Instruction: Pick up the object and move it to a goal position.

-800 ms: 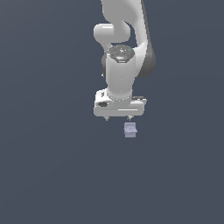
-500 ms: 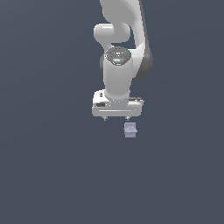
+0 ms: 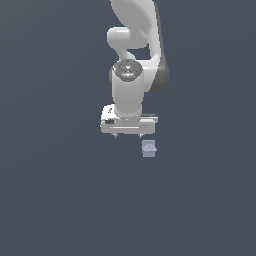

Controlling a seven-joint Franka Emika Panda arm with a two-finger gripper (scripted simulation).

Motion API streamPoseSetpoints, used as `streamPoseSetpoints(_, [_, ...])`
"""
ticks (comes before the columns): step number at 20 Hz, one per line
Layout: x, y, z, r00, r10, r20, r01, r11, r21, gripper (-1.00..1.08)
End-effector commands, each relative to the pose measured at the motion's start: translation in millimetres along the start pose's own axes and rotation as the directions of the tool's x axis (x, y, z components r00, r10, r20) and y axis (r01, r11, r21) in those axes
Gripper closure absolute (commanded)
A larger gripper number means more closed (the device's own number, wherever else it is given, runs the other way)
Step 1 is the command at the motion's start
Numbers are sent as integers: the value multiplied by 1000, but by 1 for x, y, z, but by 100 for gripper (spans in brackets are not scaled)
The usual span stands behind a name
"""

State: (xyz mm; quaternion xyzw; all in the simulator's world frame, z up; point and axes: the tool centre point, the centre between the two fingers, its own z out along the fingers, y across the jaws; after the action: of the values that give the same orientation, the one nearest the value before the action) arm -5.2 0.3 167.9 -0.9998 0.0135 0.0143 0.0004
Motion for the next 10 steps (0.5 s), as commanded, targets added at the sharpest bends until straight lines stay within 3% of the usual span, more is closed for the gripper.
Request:
streamPoseSetpoints(1, [0, -6, 4, 1000, -5, 0, 5, 1000, -1, -92])
streamPoseSetpoints(10, [-5, -61, 46, 999, -48, -16, 48, 999, -5, -92])
